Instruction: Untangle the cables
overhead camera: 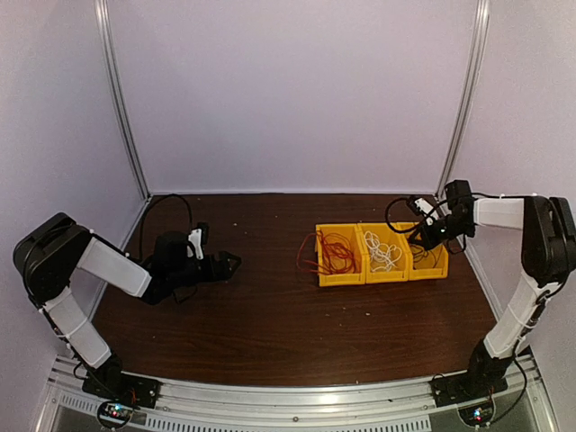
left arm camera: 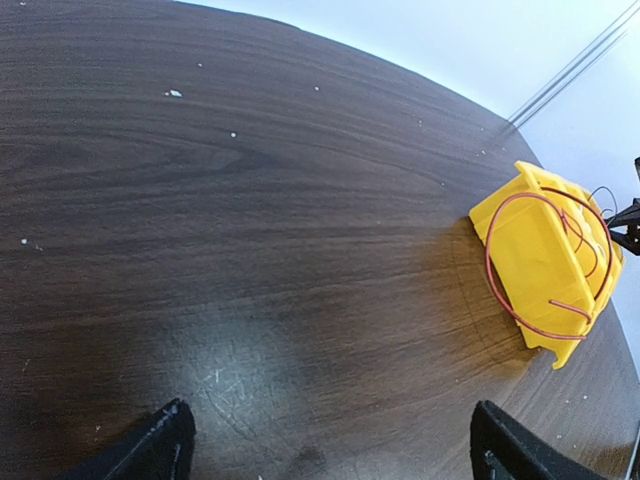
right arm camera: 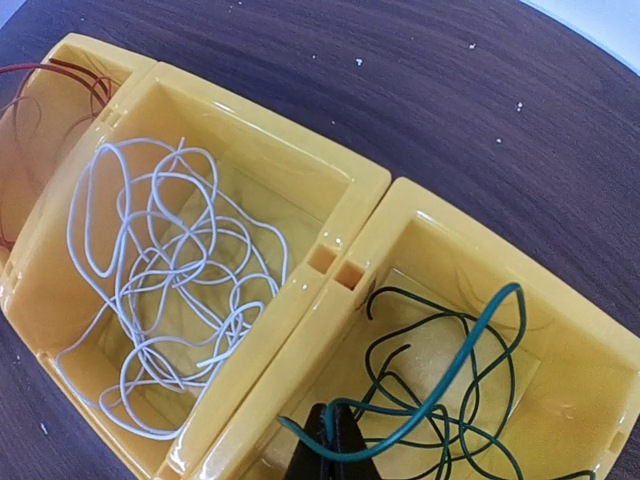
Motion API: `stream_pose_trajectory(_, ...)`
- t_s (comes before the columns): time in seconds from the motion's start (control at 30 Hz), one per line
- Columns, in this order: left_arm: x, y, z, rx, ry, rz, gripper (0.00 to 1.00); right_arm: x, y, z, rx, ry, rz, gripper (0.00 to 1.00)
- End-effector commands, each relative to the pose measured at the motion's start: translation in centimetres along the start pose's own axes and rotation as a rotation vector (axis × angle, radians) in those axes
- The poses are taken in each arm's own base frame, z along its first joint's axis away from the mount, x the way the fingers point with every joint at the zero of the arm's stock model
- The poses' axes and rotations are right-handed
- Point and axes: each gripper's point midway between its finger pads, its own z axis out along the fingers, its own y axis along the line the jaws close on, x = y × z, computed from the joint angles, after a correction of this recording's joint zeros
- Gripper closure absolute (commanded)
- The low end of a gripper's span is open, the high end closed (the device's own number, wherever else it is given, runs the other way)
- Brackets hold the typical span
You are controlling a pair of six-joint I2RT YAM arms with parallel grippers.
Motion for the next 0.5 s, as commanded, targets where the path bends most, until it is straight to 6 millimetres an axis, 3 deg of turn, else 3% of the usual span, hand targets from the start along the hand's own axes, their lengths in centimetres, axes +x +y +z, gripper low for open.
stream_pose_trajectory(0.0, -0.1, 0.3, 0.2, 0.003, -0.018, -0.004, 0.03, -1.4, -2.1, 0.3, 0.106, -0.009, 0.023, 1.00)
stream_pose_trajectory(0.2, -0.3, 0.2, 0.4, 0.005, -0.016, 0.003, 0.02, -0.5, -2.2, 0.1, 0.128, 0.049, 0.040, 0.99)
stream_pose_trajectory(0.47, -1.0, -0.9, 0.3, 0.044, -0.017, 0.041, 0.02, -2.2, -1.7, -5.9, 0.245, 0.045, -0.004, 0.74)
